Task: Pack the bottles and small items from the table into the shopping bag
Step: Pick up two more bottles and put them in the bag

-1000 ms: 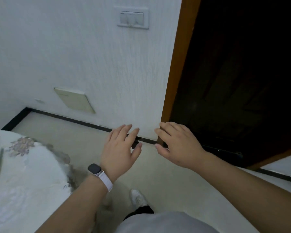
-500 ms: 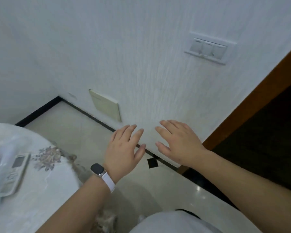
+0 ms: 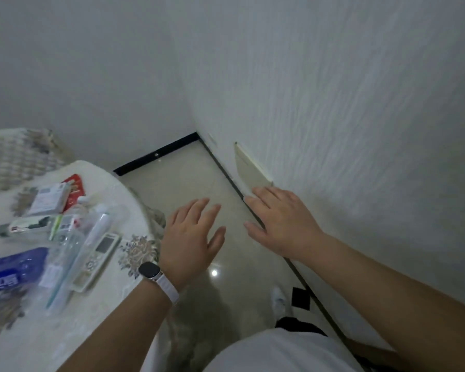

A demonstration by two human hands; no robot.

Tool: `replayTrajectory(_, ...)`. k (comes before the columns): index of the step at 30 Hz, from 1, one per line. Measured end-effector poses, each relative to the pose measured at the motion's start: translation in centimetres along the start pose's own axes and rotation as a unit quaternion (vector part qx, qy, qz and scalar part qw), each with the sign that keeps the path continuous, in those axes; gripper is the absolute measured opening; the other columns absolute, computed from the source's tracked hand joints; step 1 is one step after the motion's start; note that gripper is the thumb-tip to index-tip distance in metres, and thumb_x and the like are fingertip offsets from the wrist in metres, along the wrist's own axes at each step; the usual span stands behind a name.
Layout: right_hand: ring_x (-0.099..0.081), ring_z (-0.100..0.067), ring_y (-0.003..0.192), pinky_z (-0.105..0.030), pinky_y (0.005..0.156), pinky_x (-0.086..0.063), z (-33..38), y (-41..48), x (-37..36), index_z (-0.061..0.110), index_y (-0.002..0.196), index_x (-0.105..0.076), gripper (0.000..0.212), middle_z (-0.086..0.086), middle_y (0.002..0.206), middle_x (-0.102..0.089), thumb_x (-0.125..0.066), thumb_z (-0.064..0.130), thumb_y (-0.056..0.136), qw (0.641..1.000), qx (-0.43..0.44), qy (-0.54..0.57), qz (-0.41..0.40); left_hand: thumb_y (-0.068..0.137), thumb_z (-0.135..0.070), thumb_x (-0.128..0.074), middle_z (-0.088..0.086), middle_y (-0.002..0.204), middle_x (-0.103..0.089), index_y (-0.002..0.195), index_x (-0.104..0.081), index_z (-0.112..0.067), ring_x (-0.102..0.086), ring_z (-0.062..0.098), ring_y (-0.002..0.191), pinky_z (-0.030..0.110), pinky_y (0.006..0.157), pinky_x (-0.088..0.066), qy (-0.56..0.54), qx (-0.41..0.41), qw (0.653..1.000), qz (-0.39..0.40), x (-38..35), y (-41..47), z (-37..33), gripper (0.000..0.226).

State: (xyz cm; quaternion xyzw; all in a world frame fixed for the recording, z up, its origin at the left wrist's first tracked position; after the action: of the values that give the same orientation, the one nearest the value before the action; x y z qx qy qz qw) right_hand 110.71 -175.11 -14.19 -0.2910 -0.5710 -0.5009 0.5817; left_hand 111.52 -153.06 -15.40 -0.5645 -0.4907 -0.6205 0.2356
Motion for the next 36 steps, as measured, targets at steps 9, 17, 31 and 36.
replayTrajectory(9, -0.055, -0.031, 0.117, -0.045, 0.094, -0.046, -3.5, 13.3, -1.6, 0.012, 0.127, -0.06, 0.054, -0.011, 0.131, -0.058, -0.044, 0.049, 0.091, 0.988, 0.141, 0.058, 0.027, 0.092, -0.045, -0.05, 0.008, 0.136, -0.058, 0.132, -0.058, -0.018, -0.053, 0.029, 0.124, 0.046, 0.101, -0.043, 0.06, 0.176, 0.982, 0.017, 0.4, 5.4, 3.5, 0.048)
replayTrajectory(17, -0.057, -0.03, 0.115, -0.043, 0.094, -0.046, 2.5, 22.3, -5.0, 0.014, 0.124, -0.062, 0.052, -0.009, 0.129, -0.061, -0.042, 0.05, 0.09, 0.953, 0.287, 0.077, 0.051, 0.091, -0.042, -0.052, 0.012, 0.131, -0.062, 0.128, -0.063, -0.015, -0.056, 0.033, 0.121, 0.048, 0.099, -0.045, 0.113, 0.322, 0.94, -0.013, 1.2, 2.4, 10.1, 0.047)
replayTrajectory(31, -0.059, -0.029, 0.113, -0.041, 0.092, -0.048, 15.7, 37.2, -12.2, 0.015, 0.123, -0.062, 0.053, -0.008, 0.128, -0.062, -0.043, 0.052, 0.09, 0.888, 0.44, 0.016, 0.136, 0.089, -0.042, -0.052, 0.011, 0.128, -0.062, 0.127, -0.062, -0.014, -0.057, 0.032, 0.117, 0.048, 0.095, -0.048, 0.079, 0.523, 0.846, -0.069, -0.5, -3.1, 26.5, 0.048)
replayTrajectory(36, -0.058, -0.029, 0.114, -0.042, 0.093, -0.048, 20.5, 39.5, -14.6, 0.017, 0.124, -0.062, 0.052, -0.007, 0.129, -0.062, -0.045, 0.053, 0.089, 0.864, 0.475, 0.026, 0.165, 0.088, -0.041, -0.054, 0.012, 0.123, -0.064, 0.123, -0.065, -0.012, -0.06, 0.033, 0.111, 0.047, 0.09, -0.05, 0.088, 0.578, 0.805, -0.099, 0.0, -6.1, 29.5, 0.047)
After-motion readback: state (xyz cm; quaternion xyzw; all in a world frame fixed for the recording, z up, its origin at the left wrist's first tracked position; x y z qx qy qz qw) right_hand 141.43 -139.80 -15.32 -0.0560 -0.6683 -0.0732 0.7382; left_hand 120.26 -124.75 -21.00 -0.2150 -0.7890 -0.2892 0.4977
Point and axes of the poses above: each hand's wrist, its own y-axis towards the middle knuckle, its own x-axis out of the back of the hand, z = x × y, the point moved 1 cm from there along y, towards the middle knuckle
